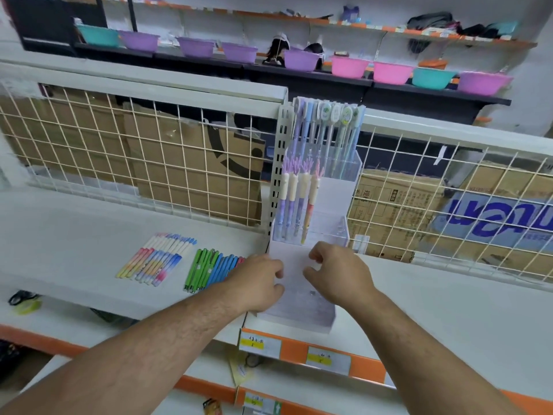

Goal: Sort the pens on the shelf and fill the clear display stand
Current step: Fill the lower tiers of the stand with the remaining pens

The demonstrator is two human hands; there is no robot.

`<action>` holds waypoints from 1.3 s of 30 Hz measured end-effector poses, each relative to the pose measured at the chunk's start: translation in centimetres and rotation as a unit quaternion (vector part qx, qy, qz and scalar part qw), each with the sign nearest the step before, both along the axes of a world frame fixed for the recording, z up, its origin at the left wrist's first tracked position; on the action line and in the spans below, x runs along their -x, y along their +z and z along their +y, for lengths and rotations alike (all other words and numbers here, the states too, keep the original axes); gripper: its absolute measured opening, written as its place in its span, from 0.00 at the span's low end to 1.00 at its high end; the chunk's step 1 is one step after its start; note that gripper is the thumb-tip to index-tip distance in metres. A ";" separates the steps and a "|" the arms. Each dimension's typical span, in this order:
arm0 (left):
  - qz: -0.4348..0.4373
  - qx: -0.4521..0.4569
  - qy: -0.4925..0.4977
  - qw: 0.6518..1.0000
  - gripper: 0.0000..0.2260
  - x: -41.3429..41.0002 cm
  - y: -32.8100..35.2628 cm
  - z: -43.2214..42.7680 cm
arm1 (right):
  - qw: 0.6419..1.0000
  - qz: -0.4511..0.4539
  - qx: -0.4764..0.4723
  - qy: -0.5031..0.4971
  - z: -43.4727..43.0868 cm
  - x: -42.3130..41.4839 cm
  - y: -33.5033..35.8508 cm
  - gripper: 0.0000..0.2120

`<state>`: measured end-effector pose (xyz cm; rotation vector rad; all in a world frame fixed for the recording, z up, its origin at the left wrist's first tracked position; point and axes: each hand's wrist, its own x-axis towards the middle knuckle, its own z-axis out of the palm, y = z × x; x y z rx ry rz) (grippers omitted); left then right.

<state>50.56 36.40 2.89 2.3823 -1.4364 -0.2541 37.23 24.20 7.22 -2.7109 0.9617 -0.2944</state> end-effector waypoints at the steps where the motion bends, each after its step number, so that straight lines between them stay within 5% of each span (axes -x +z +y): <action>1: -0.003 0.007 0.001 1.000 0.13 -0.3 0.1 0.3 | 1.000 0.002 -0.001 -0.001 0.2 -0.2 -0.1 0.18; 12: -0.007 0.056 -0.013 0.998 0.08 -7.0 -0.2 5.0 | 1.000 0.024 -0.018 0.004 5.5 -6.5 -1.4 0.18; 23: -0.014 -0.002 -0.016 1.000 0.10 -21.2 -2.6 14.2 | 0.998 0.044 -0.043 -0.011 15.4 -20.3 -3.8 0.13; 39: 0.087 -0.048 0.146 0.984 0.20 -30.3 -7.0 17.2 | 0.996 0.033 -0.072 -0.032 19.6 -27.8 -6.1 0.12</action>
